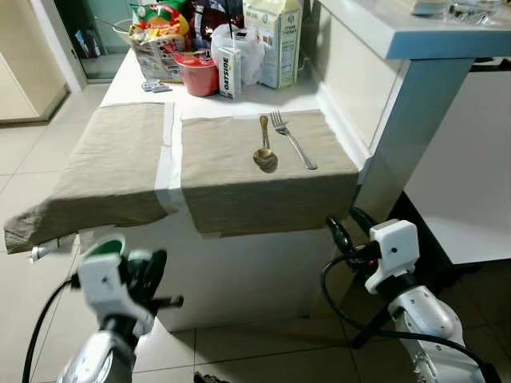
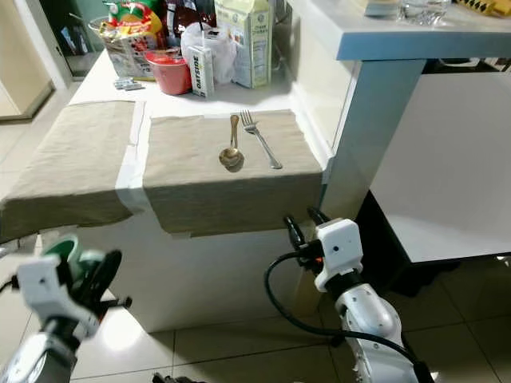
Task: Setting the table
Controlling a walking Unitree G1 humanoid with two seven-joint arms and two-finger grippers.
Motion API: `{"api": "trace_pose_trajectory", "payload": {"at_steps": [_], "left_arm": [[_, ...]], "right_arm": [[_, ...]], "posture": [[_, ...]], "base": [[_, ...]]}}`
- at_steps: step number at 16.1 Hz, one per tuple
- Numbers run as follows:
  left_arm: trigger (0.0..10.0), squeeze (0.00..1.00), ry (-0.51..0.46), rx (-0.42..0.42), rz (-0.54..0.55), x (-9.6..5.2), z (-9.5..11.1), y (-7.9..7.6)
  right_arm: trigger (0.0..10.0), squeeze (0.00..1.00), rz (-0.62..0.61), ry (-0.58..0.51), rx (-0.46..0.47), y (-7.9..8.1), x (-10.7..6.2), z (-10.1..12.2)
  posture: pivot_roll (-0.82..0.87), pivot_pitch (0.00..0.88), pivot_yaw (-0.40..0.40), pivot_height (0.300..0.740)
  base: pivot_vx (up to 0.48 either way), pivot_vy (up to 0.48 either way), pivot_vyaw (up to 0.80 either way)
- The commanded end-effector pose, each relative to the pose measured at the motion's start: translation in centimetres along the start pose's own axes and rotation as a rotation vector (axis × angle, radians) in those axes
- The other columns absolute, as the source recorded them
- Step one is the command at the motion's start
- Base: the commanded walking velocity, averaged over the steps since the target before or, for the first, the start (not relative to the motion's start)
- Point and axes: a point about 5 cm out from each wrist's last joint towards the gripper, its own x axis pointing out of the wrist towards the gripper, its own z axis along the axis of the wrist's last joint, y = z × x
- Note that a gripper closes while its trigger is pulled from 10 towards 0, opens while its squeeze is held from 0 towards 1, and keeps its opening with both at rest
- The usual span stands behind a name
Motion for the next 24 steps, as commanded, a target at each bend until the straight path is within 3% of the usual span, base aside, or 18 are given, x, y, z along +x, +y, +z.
{"api": "trace_pose_trajectory", "payload": {"at_steps": [1,6,11,20,24], "left_arm": [[0.0,0.00,-0.023,0.020,-0.013,0.3,0.5,-0.5],[0.0,0.00,-0.076,0.065,-0.045,0.8,1.6,-1.2],[0.0,0.00,-0.101,0.123,-0.040,2.3,2.5,-1.4],[0.0,0.00,-0.125,0.145,-0.011,4.2,3.3,-1.7],[0.0,0.00,-0.128,0.158,0.018,5.4,3.5,-1.5]], "right_arm": [[10.0,0.00,0.000,-0.015,0.010,0.3,0.2,0.6],[10.0,0.00,-0.043,-0.011,0.040,-0.3,1.7,0.7],[10.0,0.00,-0.036,-0.017,0.028,-0.1,2.4,0.9],[10.0,0.00,-0.036,-0.030,0.014,0.0,2.8,0.8],[10.0,0.00,-0.041,-0.032,0.012,-0.1,2.8,0.8]], "posture": [[-0.15,0.019,0.065,0.740],[-0.14,0.023,0.068,0.740],[-0.14,0.015,0.077,0.740],[-0.15,0.003,0.087,0.740],[-0.17,0.000,0.088,0.740]], "base": [[0.000,-0.480,0.00],[0.000,-0.480,0.00],[0.000,-0.463,0.00],[0.000,-0.435,0.00],[0.293,-0.377,0.00]]}}
